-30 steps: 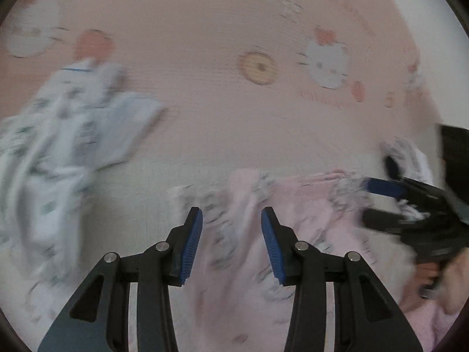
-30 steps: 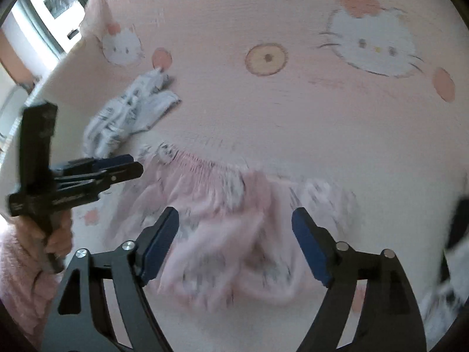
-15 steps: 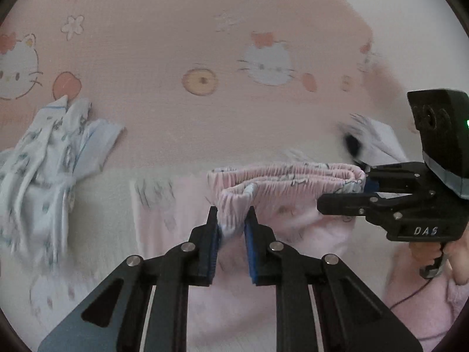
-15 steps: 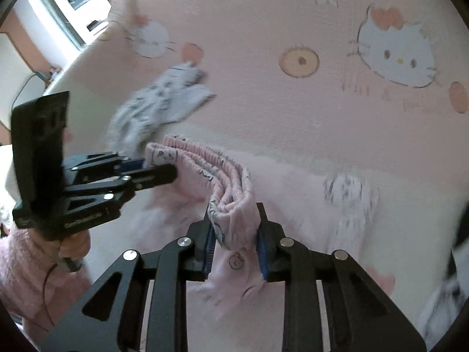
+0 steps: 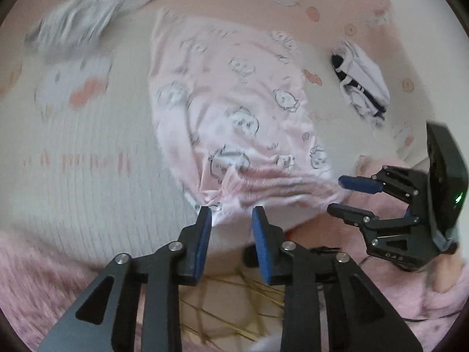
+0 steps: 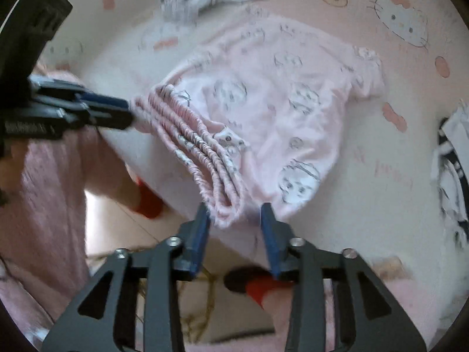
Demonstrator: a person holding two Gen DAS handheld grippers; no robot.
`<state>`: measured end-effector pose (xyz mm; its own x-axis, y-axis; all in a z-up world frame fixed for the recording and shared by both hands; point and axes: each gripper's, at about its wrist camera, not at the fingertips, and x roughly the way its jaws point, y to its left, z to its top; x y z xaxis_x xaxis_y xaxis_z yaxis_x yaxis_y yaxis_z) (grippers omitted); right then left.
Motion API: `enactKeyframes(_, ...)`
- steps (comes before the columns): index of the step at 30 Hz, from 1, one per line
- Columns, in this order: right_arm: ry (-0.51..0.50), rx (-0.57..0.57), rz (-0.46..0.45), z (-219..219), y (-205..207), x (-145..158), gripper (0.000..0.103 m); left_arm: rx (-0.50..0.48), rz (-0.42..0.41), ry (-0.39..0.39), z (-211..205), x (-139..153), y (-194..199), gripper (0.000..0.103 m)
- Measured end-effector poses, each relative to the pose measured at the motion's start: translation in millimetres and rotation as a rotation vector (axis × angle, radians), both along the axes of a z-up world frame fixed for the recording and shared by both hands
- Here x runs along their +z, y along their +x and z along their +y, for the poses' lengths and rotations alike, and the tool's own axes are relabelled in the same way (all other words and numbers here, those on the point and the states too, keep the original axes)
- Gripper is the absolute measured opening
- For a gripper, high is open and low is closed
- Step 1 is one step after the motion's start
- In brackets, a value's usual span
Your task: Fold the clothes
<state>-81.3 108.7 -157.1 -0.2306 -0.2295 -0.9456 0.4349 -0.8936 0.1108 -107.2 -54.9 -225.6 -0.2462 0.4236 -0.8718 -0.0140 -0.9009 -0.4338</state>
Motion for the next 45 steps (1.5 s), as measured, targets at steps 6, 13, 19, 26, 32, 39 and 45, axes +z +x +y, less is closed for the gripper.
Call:
enactKeyframes(6, -0.164, -0.229, 0.054, 39.5, -19.2, 15.5, 0.063, 0.206, 0.005, 0.122, -31.5, -5.4, -8.0, 0.042)
enactKeyframes(13, -0.036, -0.259, -0.144, 34.3, -33.2, -56.8, 0.061, 0.080, -0.156, -0.156, 12.7, -55.1, -10.0, 0.036)
enactKeyframes(19, -0.115, -0.356, -0.008, 72.5, -63.8, -14.6, 0.061, -0.040, 0.047, -0.294, 39.1, 1.8, -34.4, 0.040)
enactKeyframes(26, -0.206, -0.564, 0.000, 133.4, -161.3, -32.8, 0.061, -0.045, 0.175, -0.231, 57.3, -2.2, -121.4, 0.040)
enactKeyframes(32, -0.304, -0.609, -0.061, 159.8, -212.0, -59.4, 0.062, 0.148, 0.145, -0.123, -12.8, -29.2, -172.1, 0.041)
enactKeyframes(39, 0.046, -0.247, 0.070, 116.6, -222.8, -49.3, 0.014, 0.126, 0.120, -0.269, -29.2, -51.1, -188.8, 0.041)
enactKeyframes(45, 0.112, -0.316, 0.153, 130.6, -215.0, -27.1, 0.042, 0.035, 0.209, -0.290, -8.3, -32.3, -169.4, 0.041)
